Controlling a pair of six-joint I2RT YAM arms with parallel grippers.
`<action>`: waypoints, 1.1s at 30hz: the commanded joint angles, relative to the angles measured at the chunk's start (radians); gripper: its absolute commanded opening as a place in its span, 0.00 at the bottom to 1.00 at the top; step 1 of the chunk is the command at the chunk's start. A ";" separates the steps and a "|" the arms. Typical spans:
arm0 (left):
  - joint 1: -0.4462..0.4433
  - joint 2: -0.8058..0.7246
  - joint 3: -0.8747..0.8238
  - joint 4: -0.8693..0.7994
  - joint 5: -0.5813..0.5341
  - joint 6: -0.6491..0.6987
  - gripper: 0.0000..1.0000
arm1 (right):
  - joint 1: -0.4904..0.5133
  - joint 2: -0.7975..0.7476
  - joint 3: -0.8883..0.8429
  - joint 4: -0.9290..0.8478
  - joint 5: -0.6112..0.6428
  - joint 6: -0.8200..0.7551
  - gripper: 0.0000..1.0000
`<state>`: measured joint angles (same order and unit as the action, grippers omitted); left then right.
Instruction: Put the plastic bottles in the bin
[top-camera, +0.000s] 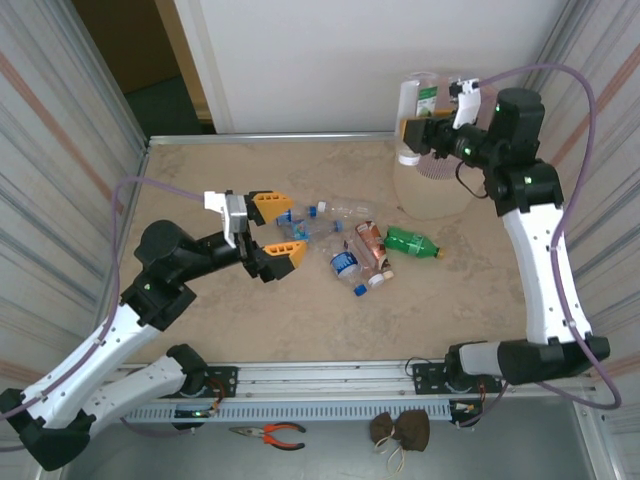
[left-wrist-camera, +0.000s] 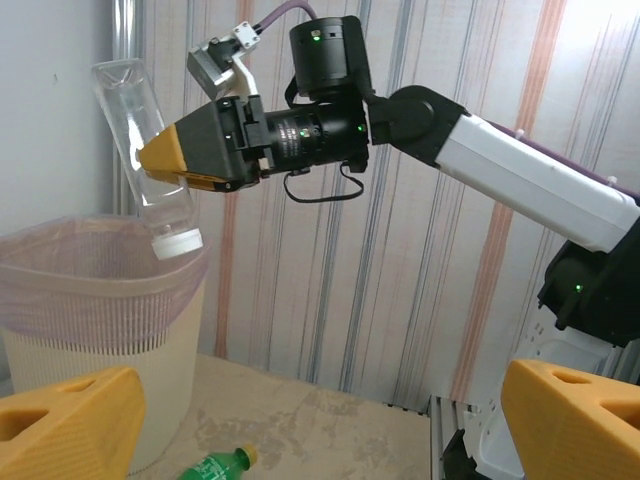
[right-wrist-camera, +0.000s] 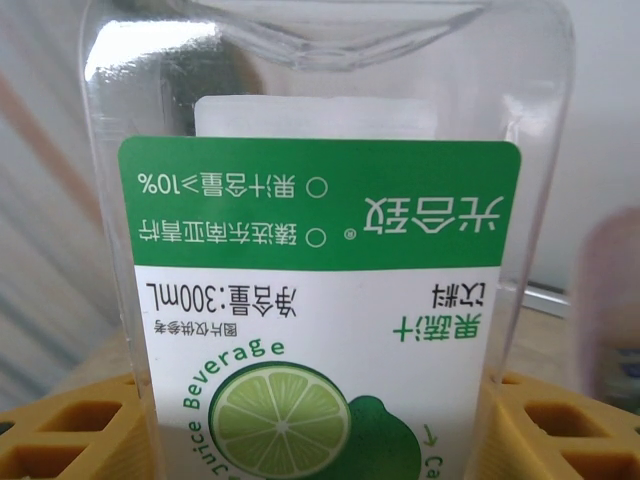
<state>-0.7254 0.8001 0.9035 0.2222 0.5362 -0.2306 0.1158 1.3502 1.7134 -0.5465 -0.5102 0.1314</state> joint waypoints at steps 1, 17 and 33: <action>0.010 0.000 -0.001 -0.010 -0.015 0.023 0.92 | -0.047 0.074 0.096 -0.082 0.067 -0.080 0.49; 0.014 -0.020 -0.029 -0.028 -0.036 0.007 0.92 | -0.137 0.461 0.467 -0.319 0.174 -0.296 0.51; 0.014 -0.013 -0.074 0.010 -0.065 -0.031 0.92 | -0.140 0.721 0.580 -0.543 0.095 -0.316 0.52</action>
<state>-0.7193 0.7933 0.8467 0.1837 0.4858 -0.2417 -0.0204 2.0415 2.2612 -1.0065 -0.3805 -0.1692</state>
